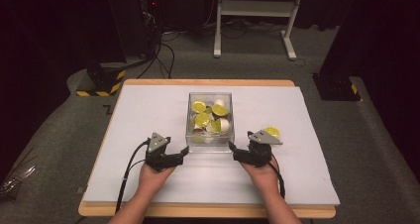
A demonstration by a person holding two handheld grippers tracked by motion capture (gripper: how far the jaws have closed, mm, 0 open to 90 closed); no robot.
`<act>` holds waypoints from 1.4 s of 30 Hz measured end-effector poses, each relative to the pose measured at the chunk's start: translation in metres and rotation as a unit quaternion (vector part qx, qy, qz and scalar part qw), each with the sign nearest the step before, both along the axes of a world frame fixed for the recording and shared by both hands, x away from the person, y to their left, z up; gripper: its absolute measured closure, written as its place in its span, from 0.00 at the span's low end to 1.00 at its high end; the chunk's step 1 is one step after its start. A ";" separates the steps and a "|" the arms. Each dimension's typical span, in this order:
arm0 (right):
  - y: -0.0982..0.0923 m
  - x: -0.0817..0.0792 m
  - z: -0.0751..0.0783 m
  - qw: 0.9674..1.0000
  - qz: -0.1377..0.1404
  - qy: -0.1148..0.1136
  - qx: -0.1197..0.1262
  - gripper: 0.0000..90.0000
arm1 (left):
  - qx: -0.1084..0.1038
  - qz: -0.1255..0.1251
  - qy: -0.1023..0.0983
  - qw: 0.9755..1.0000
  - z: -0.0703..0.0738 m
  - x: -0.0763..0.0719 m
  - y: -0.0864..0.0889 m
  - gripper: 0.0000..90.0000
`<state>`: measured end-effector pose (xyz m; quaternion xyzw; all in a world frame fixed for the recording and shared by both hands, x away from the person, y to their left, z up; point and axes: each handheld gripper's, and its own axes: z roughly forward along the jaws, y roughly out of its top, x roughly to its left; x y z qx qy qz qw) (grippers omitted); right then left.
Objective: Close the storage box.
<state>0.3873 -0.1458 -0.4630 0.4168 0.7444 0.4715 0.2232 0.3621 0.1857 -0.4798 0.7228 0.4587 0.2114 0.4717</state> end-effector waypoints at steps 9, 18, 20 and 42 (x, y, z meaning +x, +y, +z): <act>-0.016 -0.011 -0.001 1.000 -0.006 0.001 -0.001 0.21 | 0.015 -0.001 0.009 1.000 -0.001 -0.010 0.020 0.19; -0.050 -0.021 -0.011 0.999 -0.034 0.017 -0.016 0.23 | 0.050 0.029 0.034 0.998 -0.013 -0.019 0.067 0.19; -0.058 -0.024 -0.015 0.999 -0.039 0.021 -0.021 0.23 | 0.067 0.035 0.047 0.996 -0.018 -0.021 0.079 0.19; -0.072 -0.028 -0.041 0.987 -0.069 0.106 -0.103 0.27 | 0.118 0.047 0.080 0.989 -0.029 -0.032 0.091 0.19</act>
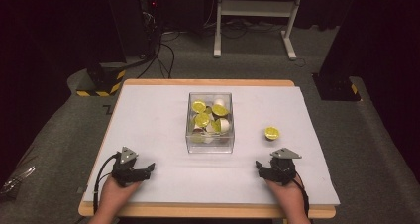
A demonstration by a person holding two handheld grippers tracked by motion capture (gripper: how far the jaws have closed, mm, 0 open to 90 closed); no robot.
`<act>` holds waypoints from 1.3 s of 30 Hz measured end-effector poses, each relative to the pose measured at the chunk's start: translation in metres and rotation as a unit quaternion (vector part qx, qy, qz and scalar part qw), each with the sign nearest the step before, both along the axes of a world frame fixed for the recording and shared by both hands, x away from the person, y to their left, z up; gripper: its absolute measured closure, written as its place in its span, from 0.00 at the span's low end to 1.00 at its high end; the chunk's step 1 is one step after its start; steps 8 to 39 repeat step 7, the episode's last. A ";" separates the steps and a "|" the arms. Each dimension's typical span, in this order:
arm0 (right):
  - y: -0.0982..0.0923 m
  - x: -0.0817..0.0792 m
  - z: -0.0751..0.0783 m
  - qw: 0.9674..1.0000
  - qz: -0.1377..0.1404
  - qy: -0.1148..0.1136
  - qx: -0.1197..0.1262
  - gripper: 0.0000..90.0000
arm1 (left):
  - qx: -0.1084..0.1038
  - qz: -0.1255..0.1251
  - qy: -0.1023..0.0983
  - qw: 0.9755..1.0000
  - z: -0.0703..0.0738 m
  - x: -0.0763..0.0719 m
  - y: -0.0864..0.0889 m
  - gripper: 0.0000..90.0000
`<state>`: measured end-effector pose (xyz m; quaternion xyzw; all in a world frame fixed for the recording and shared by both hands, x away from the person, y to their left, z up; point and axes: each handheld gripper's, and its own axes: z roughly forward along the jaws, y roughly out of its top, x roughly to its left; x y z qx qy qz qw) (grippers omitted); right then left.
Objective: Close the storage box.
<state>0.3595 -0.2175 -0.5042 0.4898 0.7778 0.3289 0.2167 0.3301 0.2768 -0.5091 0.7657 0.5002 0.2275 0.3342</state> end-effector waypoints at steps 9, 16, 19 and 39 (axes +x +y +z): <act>0.001 -0.001 0.000 1.000 0.001 -0.003 -0.003 0.27 | 0.000 0.000 0.000 1.000 0.000 0.000 0.000 0.19; 0.001 -0.001 0.000 1.000 0.001 -0.003 -0.003 0.27 | 0.000 0.000 0.000 1.000 0.000 0.000 0.000 0.19; 0.001 -0.001 0.000 1.000 0.001 -0.003 -0.003 0.27 | 0.000 0.000 0.000 1.000 0.000 0.000 0.000 0.19; 0.001 -0.001 0.000 1.000 0.001 -0.003 -0.003 0.27 | 0.000 0.000 0.000 1.000 0.000 0.000 0.000 0.19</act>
